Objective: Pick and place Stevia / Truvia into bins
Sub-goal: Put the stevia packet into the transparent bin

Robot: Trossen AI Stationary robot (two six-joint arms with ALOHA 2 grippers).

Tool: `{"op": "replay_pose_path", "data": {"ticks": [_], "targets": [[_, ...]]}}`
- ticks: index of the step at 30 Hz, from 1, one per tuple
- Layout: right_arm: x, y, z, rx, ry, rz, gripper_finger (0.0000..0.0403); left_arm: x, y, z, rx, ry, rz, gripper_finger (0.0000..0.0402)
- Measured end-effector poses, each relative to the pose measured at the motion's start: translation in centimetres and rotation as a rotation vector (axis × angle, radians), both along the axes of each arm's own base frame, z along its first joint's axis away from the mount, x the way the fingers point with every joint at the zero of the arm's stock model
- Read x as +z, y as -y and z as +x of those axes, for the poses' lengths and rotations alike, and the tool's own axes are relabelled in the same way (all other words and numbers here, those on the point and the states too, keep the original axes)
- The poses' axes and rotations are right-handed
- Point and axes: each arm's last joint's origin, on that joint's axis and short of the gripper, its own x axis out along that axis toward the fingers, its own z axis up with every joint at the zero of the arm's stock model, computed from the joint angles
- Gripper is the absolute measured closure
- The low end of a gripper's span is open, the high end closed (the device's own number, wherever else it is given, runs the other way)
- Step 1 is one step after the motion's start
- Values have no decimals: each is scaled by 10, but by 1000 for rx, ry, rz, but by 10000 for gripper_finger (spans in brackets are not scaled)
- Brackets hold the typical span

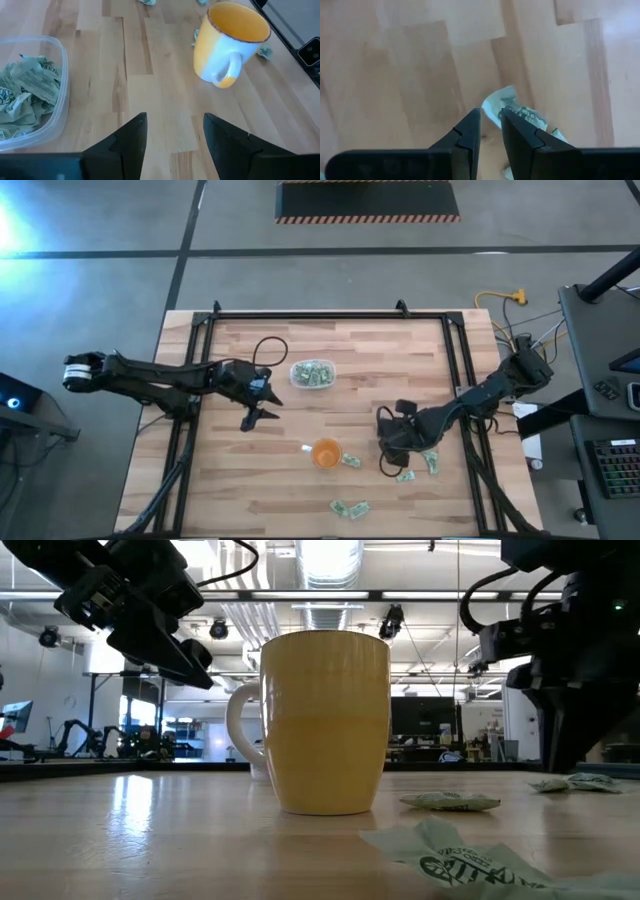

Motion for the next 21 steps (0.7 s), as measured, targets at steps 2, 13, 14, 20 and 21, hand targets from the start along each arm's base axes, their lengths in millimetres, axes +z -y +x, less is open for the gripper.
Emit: {"op": "replay_pose_path", "data": {"ticks": [2,13,14,20,21], "targets": [[0,0,0,22,-6,-1,335,0,0,0,0,0,0,223],[-17,4,-8,30,-76,-37,335,0,0,0,-1,-5,0,223],[-18,4,-8,30,-79,-41,335,0,0,0,-1,-5,0,223],[-22,4,-8,29,-85,-56,335,0,0,0,-2,-3,0,223],[-21,4,-8,28,-81,-63,335,0,0,0,-2,-4,1,223]]}}
